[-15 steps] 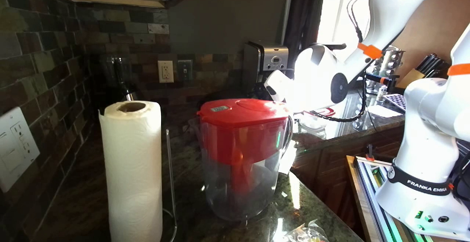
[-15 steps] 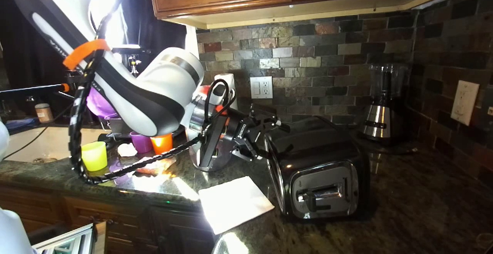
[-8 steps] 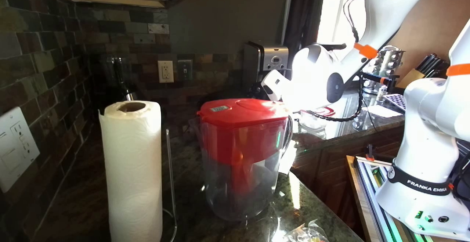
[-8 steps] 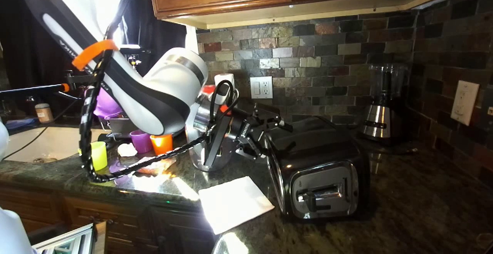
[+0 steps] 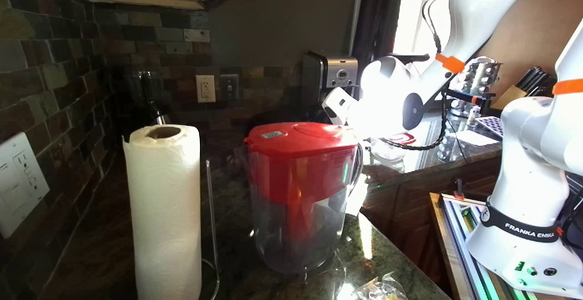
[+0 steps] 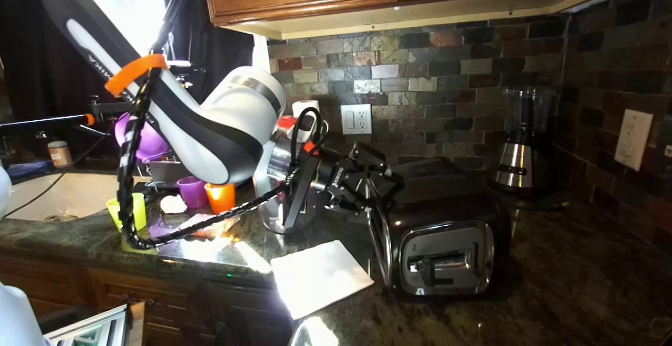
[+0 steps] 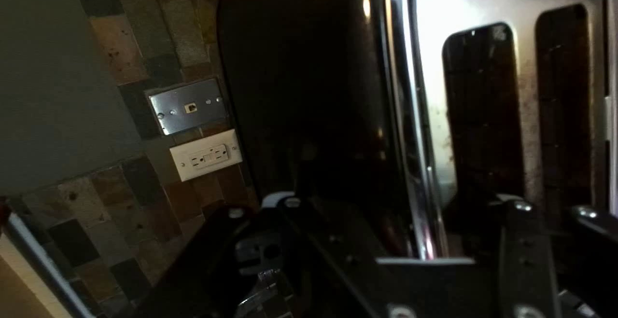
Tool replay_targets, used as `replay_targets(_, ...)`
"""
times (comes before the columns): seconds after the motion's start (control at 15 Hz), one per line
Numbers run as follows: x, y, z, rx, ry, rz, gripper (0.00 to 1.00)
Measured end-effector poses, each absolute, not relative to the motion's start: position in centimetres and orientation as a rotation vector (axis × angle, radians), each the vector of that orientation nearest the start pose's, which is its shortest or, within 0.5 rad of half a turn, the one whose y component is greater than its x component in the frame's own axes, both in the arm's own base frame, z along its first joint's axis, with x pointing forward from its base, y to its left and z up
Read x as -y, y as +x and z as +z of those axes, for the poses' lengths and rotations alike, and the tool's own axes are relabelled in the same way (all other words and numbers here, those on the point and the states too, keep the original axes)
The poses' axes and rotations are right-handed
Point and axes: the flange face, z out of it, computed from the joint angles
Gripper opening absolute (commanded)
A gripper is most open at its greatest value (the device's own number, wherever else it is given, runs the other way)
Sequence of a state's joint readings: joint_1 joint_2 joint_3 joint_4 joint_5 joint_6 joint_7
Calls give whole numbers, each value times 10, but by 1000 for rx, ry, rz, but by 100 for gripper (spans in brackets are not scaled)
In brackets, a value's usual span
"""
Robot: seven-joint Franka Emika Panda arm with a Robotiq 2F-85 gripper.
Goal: Place the toaster upright.
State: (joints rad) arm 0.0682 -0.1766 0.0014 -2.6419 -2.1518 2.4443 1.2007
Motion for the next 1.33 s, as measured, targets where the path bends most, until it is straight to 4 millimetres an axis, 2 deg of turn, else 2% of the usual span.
replay_targets(0.13, -28, 418, 304, -788, 1885, 809, 64)
replay_targets(0.27, -26, 419, 306, -780, 1877, 810, 63)
replay_targets(0.53, -26, 425, 312, -757, 1887, 806, 52)
replay_targets(0.6, -24, 428, 315, -751, 1886, 799, 43)
replay_targets(0.73, -22, 435, 322, -732, 1894, 778, 37)
replay_targets(1.0, -22, 451, 336, -697, 1927, 720, 36)
replay_targets(1.2, -24, 463, 343, -683, 1953, 677, 28)
replay_targets(1.33, -24, 472, 349, -672, 1973, 650, 28)
